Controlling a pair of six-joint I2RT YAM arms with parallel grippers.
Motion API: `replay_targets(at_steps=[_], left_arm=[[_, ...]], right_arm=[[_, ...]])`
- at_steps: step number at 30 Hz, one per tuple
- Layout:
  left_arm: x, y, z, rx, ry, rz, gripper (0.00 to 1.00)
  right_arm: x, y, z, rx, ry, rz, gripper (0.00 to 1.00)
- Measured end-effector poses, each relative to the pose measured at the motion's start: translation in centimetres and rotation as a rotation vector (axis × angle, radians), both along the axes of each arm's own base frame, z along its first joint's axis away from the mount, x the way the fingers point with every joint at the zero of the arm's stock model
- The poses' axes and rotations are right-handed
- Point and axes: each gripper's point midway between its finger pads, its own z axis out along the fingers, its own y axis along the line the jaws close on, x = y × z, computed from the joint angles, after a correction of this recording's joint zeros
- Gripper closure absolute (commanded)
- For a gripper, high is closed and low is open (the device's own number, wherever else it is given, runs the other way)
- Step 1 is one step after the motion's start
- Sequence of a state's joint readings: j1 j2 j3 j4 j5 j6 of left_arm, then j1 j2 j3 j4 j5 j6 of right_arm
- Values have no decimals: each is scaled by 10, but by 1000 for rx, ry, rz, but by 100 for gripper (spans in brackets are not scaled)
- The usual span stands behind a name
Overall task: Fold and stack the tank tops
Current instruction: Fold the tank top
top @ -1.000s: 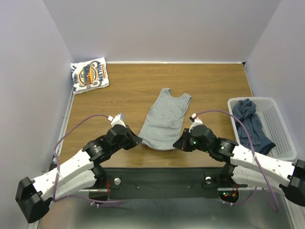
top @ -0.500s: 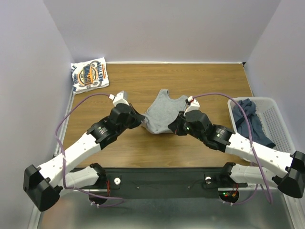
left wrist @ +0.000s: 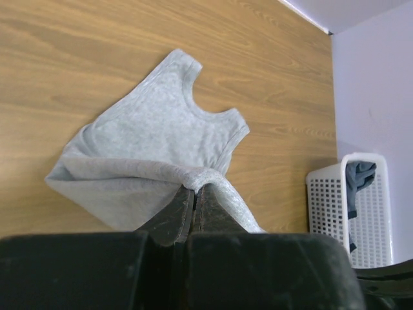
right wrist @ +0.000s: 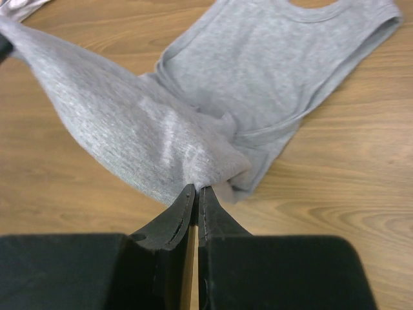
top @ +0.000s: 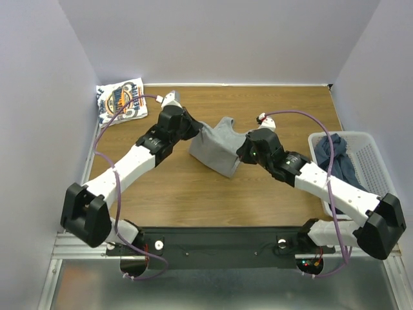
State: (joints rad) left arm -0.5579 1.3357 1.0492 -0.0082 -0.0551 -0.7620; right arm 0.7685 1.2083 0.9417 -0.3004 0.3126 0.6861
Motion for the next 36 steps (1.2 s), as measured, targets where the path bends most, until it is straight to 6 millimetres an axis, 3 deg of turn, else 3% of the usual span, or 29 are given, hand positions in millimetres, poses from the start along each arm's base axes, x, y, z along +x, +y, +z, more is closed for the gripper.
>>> replay_targets(at_steps=[6,10,12,14,18,21,22,23,25,27,28,32,36], left_arm=[[43,-31,-4,-10,-16,-53,100],[81,-62,-10,-23,-29,-104,100],[107,-82,-19,-44,-48,-134,100],[127,-98,-30,-57,-52,-154,100],[171,-133,-72,-93,-49,-198,100],[189,-152,-129,-111,7,-233,100],[190,-153,-144,-112,29,-236,98],[190,-154,-157,-113,49,-240,86],[189,-154,-179,-122,88,-242,77],[191,-155,-177,-131,74,-249,59],[194,-154,-171,-139,56,-251,55],[201,-150,-149,-152,10,-250,43],[204,-143,-110,-161,-52,-242,39]], right_arm=[[28,-27,-13,-12,32,-73,99],[60,-53,-22,14,42,-144,100],[78,-66,-34,22,58,-180,100],[96,-79,-59,20,100,-213,100],[119,-96,-106,13,180,-255,100],[133,-108,-139,17,237,-281,100],[137,-111,-147,21,254,-288,96],[141,-113,-154,24,268,-295,91],[144,-116,-156,35,274,-300,82],[151,-117,-150,50,257,-307,67],[153,-116,-146,59,248,-312,58],[156,-120,-132,58,223,-326,40],[165,-131,-99,29,166,-366,39]])
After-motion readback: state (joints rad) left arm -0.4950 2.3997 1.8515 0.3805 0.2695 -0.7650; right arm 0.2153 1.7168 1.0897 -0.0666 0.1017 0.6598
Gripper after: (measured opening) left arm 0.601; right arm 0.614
